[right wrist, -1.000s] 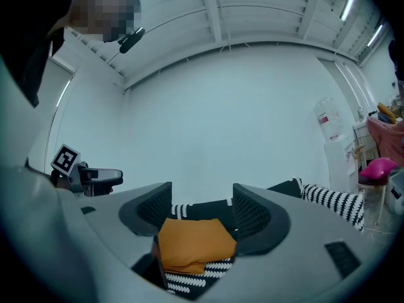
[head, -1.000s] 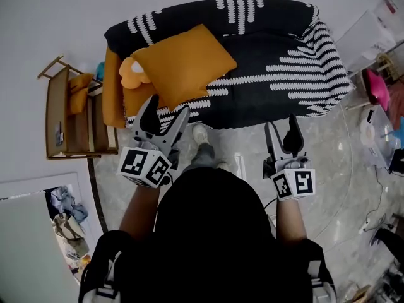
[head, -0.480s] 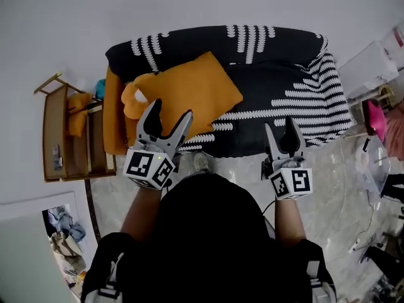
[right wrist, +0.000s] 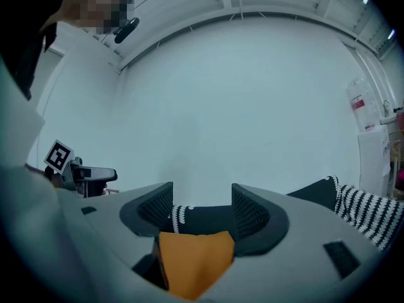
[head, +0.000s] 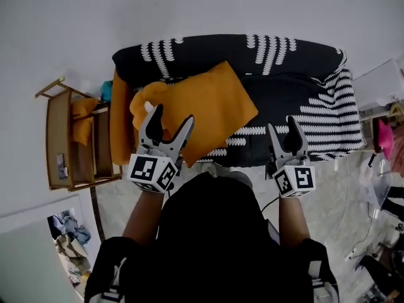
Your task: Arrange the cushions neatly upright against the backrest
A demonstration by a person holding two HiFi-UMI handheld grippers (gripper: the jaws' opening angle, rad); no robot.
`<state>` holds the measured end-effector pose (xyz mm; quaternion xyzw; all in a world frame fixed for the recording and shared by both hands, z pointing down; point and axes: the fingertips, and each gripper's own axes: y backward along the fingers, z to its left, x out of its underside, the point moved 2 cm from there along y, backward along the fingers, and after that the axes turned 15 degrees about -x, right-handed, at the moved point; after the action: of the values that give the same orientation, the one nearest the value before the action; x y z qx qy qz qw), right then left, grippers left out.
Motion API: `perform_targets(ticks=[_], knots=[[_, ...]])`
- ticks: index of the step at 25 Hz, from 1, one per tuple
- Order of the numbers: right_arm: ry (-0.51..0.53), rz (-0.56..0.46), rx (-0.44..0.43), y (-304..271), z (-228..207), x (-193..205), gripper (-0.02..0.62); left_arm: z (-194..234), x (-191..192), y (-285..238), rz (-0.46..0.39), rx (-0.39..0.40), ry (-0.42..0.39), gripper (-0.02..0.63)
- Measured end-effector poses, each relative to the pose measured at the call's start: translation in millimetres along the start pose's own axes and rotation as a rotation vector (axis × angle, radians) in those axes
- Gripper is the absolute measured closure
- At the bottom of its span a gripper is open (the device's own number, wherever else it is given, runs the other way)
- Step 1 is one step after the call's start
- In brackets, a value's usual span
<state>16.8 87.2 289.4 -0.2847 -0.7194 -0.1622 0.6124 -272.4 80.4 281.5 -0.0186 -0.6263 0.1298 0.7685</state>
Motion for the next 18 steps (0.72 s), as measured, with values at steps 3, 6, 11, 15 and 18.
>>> perform_targets(ticks=[3,6,11,15,18], knots=[[0.004,0.028,-0.025,-24,-7,6,0.298,17,10,-11,0.02,-0.04,0.013,0.239],[-0.016,0.082,-0.047,-39,-15,17,0.299,30,25,-16,0.068,-0.087,0.05,0.239],[-0.05,0.174,-0.113,-71,-46,38,0.302,35,45,-30,0.117,-0.174,0.059,0.239],[-0.051,0.255,-0.174,-105,-76,56,0.302,39,68,-44,0.172,-0.276,0.081,0.239],[-0.043,0.329,-0.237,-132,-96,71,0.302,42,83,-51,0.211,-0.35,0.09,0.239]])
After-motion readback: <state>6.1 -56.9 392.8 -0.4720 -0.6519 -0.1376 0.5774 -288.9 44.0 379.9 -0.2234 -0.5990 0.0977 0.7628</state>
